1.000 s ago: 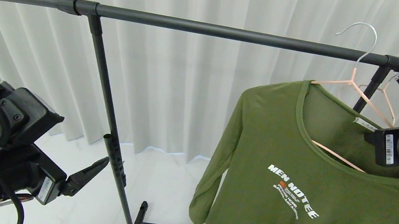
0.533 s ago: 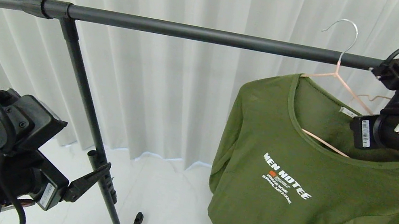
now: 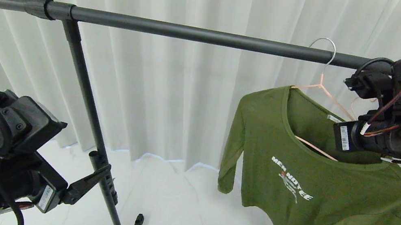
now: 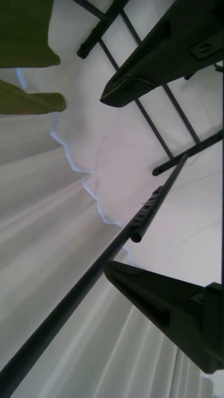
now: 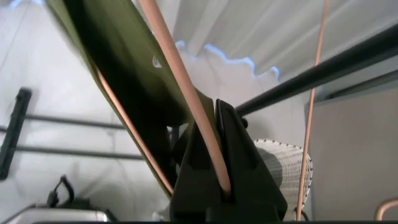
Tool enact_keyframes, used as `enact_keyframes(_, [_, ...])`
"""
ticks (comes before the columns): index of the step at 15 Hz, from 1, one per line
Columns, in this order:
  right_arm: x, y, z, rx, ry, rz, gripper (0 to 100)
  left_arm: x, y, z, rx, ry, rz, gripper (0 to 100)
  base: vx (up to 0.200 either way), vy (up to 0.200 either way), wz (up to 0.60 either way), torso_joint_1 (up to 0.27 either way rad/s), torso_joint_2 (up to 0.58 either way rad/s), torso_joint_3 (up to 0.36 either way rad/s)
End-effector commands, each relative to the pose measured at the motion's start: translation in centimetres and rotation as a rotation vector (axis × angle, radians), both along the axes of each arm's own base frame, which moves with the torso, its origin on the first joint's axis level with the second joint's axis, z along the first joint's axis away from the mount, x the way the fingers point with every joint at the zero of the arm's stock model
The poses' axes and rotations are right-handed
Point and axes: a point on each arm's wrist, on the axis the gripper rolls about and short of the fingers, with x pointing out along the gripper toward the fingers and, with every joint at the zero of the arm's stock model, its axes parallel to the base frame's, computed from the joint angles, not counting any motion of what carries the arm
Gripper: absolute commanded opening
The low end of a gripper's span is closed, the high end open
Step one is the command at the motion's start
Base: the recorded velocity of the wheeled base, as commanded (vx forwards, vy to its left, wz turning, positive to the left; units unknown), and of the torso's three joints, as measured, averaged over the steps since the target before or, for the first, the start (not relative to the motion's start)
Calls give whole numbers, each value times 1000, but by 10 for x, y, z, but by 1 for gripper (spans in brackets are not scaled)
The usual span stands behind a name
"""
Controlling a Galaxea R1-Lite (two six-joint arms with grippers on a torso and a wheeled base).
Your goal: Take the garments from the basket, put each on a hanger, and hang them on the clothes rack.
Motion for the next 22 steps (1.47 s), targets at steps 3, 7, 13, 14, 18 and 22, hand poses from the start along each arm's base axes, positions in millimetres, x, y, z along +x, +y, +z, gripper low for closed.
enact_keyframes(3, [7,4,-8,-15,16,-7,0,-1,0,-1,0,1,-7,100,0,0,0,0,0,0])
enact_keyframes(7, [-1,10,-7,-14,17,21,100,-2,0,-1,-1,-1,-7,100,0,0,0,0,0,0])
enact_keyframes(13, [-24,8,10,35,-32,53,100,-8,3,-5,1,2,-7,100,0,0,0,0,0,0])
enact_keyframes(14, [-31,5,12,38,-37,57,100,-9,4,-5,1,2,-5,100,0,0,0,0,0,0])
enact_keyframes(18, [-73,-21,12,27,-24,68,100,-7,9,-4,9,-9,89,100,0,0,0,0,0,0])
enact_keyframes(22, [-118,-49,11,-51,-75,129,100,-9,18,-1,11,-37,198,100,0,0,0,0,0,0])
